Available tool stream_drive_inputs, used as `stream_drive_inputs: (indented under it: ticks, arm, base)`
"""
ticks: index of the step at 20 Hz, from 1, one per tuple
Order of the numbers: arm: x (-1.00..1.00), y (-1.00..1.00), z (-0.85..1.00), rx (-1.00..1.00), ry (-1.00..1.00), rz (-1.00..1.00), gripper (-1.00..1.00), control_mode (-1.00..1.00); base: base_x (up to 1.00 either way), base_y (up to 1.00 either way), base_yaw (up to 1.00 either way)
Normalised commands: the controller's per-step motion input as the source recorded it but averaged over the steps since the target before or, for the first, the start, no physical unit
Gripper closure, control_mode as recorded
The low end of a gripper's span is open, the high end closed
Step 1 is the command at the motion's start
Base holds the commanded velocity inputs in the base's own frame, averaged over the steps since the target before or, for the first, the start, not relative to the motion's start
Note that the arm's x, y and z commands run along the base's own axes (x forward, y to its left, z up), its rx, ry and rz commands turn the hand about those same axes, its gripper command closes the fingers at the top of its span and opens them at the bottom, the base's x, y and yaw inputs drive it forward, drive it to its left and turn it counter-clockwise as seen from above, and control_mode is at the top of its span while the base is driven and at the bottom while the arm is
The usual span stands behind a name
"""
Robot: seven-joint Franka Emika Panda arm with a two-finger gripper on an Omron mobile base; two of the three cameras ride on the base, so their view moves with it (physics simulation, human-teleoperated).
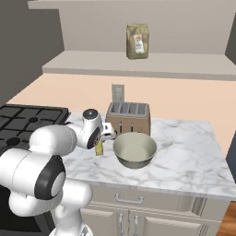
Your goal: Pick the egg and butter from the fridge and place them by the bowl for mixing.
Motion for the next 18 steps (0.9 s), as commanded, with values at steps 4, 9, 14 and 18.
stream_drive_inputs:
  ticks: [4,9,14,18]
  arm:
    - [0.0,0.0,0.0,0.0,0.0,0.0,-1.0,-1.0]
    - [-0.27,0.0,0.13,0.0,-0.07,0.0,-1.0,-1.0]
    - [-0.82,0.11,0.51,0.0,-0.2,0.0,-1.0,-1.0]
    - [-0.64,0.17,0.52,0.01,-0.21,-0.08,-1.0,-1.0]
  base:
    - [0.0,0.0,0.0]
    - [0.0,0.0,0.0]
    - [0.0,0.0,0.0]
    - [0.0,0.0,0.0]
